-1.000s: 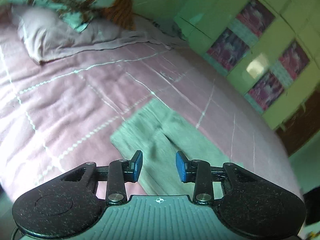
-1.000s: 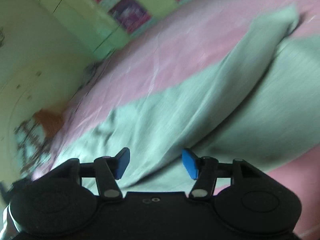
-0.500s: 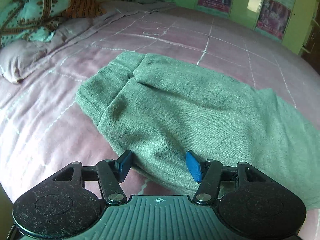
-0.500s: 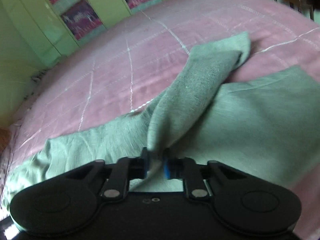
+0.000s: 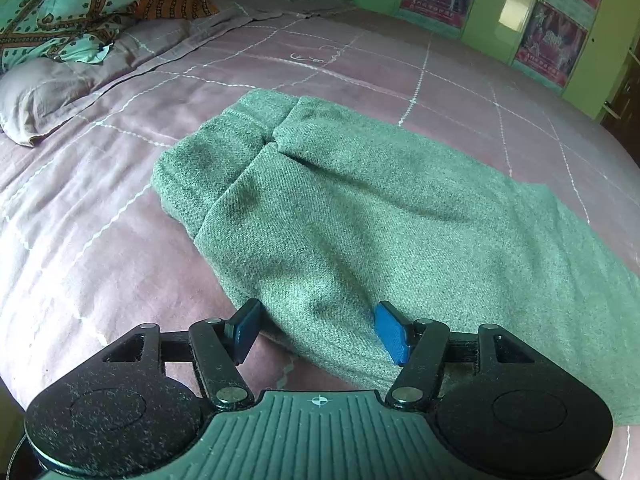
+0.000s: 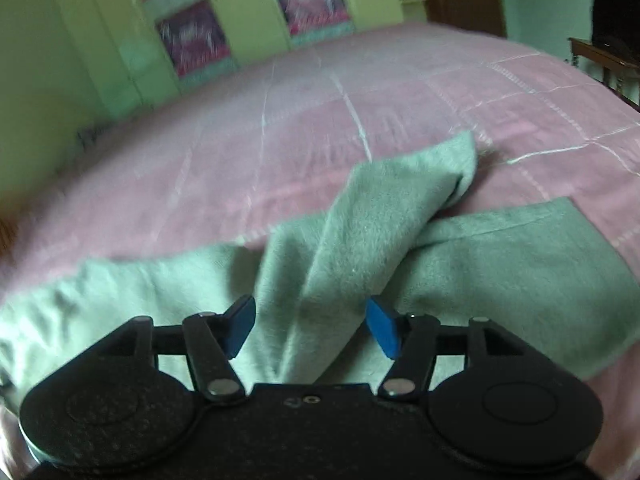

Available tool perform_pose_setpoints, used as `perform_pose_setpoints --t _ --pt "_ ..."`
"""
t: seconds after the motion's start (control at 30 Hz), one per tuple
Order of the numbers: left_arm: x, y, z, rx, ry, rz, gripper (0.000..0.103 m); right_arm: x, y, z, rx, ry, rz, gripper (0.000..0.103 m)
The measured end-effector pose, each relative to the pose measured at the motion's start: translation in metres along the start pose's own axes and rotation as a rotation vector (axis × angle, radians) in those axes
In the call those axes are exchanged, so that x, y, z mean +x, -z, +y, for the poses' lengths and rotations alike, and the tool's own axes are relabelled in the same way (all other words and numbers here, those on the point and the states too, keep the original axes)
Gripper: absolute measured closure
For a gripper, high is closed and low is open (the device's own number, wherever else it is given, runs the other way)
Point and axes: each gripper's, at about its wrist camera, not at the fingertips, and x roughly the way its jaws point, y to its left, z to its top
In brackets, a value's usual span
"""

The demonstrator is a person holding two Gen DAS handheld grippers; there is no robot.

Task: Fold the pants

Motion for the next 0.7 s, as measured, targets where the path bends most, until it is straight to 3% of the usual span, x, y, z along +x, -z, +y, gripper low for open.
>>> perform_pose_setpoints --t 0.03,0.07,0.23,0.33,0.37,0.43,0.47,0.53,0.7 --pt "0.0 0.0 0.001 0.0 0.003 0.003 0.041 0.006 0.001 -0.002 -0.011 0.033 0.024 0.087" --pt "0.0 -0.001 0.001 0.002 0.007 0.006 0.041 0.005 0.003 -0.005 -0.011 0.017 0.023 0.093" --pt "0.0 -0.001 0.004 0.003 0.016 0.005 0.04 -0.055 0.034 -0.025 0.08 -0.048 -0.087 0.094" --pt "0.0 -0.001 0.002 0.009 0.012 0.008 0.04 -0.032 0.056 -0.045 0.079 0.003 0.034 0.09" --pt "0.0 -0.002 0.003 0.011 0.015 0.01 0.04 -0.034 0.055 -0.049 0.089 -0.015 0.024 0.082" --pt "0.0 -0.001 0.004 0.007 0.022 0.009 0.04 -0.049 0.044 -0.043 0.054 0.005 -0.059 0.051" --pt "0.001 -0.001 0.004 0.006 0.022 0.008 0.04 -0.055 0.037 -0.037 0.014 0.014 -0.117 0.031" --pt "0.001 0.0 0.003 0.003 0.018 0.006 0.039 -0.054 0.016 -0.026 -0.063 0.0 -0.149 0.032" --pt "0.001 -0.002 0.003 0.004 0.021 0.015 0.039 0.01 -0.028 -0.007 -0.273 0.126 -0.059 0.044"
